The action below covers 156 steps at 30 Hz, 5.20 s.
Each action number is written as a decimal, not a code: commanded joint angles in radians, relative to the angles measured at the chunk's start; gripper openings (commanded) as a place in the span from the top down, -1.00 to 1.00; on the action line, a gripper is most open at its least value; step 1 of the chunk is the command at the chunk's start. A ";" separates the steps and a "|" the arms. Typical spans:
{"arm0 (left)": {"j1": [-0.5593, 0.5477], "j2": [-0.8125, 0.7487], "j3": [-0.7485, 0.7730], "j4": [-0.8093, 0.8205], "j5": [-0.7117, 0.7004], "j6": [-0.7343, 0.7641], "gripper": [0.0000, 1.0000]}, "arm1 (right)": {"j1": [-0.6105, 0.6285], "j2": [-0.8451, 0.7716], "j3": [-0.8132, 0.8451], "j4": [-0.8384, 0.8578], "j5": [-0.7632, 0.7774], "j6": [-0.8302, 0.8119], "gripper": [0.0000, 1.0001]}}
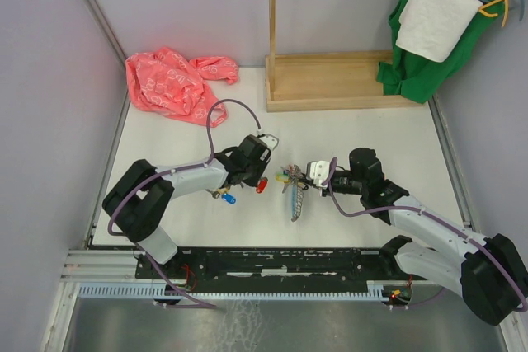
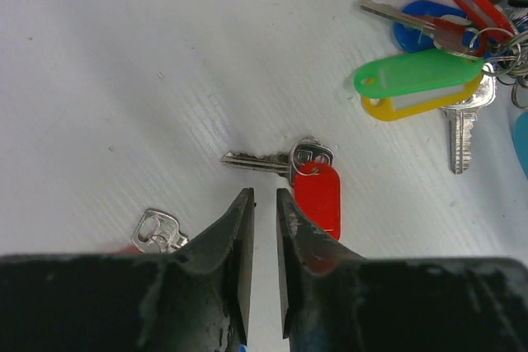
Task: Put the keys on the keyring
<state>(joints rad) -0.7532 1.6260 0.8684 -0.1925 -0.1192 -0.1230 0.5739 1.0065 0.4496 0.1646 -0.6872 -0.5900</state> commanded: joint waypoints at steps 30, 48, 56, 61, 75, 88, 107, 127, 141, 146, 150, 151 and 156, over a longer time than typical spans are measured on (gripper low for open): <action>0.124 0.170 0.246 -0.172 0.364 -0.153 0.23 | -0.002 -0.020 0.006 0.044 0.009 -0.003 0.98; 0.107 0.138 0.257 -0.180 0.446 -0.190 0.38 | -0.001 -0.021 0.005 0.046 0.006 -0.003 0.98; 0.086 0.133 0.266 -0.206 0.395 -0.189 0.42 | -0.001 -0.018 0.007 0.049 0.006 -0.002 0.98; 0.076 0.134 0.270 -0.226 0.326 -0.182 0.49 | -0.001 -0.018 0.007 0.049 0.006 -0.001 0.98; 0.040 0.124 0.290 -0.241 0.252 -0.161 0.52 | -0.002 -0.019 0.006 0.051 0.006 0.000 0.98; -0.044 0.101 0.297 -0.260 0.077 -0.164 0.33 | -0.001 -0.026 0.003 0.052 0.019 0.002 0.98; -0.094 0.203 0.302 -0.243 -0.013 -0.154 0.30 | -0.001 -0.030 0.001 0.052 0.041 0.002 0.98; -0.057 0.053 0.240 -0.340 -0.041 -0.292 0.95 | -0.001 -0.046 -0.002 0.057 0.036 0.007 0.98; 0.060 0.089 0.316 -0.523 0.103 -0.353 0.93 | -0.002 -0.047 -0.002 0.056 0.034 0.010 0.98; 0.117 0.171 0.373 -0.510 0.134 -0.325 0.85 | -0.001 -0.041 -0.001 0.057 0.031 0.009 0.98; 0.173 0.221 0.393 -0.476 0.191 -0.310 0.78 | 0.000 -0.038 0.000 0.058 0.032 0.009 0.98; 0.187 0.233 0.397 -0.468 0.205 -0.308 0.77 | -0.002 -0.038 0.000 0.058 0.031 0.009 0.98; 0.224 0.223 0.408 -0.461 0.222 -0.307 0.52 | -0.001 -0.040 0.000 0.057 0.030 0.010 0.98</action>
<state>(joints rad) -0.5507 1.8713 1.2331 -0.6819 0.0601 -0.4335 0.5739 0.9825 0.4404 0.1627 -0.6498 -0.5880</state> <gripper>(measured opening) 0.181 0.015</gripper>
